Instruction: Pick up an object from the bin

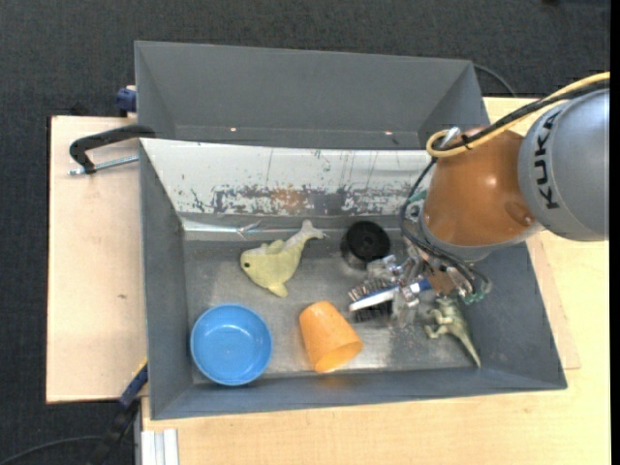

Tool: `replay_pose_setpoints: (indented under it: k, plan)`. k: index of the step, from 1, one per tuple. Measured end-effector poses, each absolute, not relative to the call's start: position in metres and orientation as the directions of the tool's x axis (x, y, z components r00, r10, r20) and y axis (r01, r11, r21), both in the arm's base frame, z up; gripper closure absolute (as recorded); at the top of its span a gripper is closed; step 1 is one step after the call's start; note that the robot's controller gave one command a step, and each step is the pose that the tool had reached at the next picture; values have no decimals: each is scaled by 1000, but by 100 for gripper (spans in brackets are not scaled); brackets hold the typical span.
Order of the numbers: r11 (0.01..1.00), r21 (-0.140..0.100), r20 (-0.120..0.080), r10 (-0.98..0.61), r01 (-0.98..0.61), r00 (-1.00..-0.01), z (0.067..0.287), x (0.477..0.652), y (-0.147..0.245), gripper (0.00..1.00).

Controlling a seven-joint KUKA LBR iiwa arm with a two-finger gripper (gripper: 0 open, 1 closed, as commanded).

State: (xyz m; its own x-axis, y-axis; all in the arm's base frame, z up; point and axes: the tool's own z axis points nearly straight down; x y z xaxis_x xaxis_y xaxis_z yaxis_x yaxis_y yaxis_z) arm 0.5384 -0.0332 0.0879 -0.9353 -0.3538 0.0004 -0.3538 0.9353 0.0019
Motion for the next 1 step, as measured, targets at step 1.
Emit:
replay_pose_setpoints:
  k: [1]
  plan:
    - [884, -7, -13, -468, -468, -884, 254, 546, -48, 100]
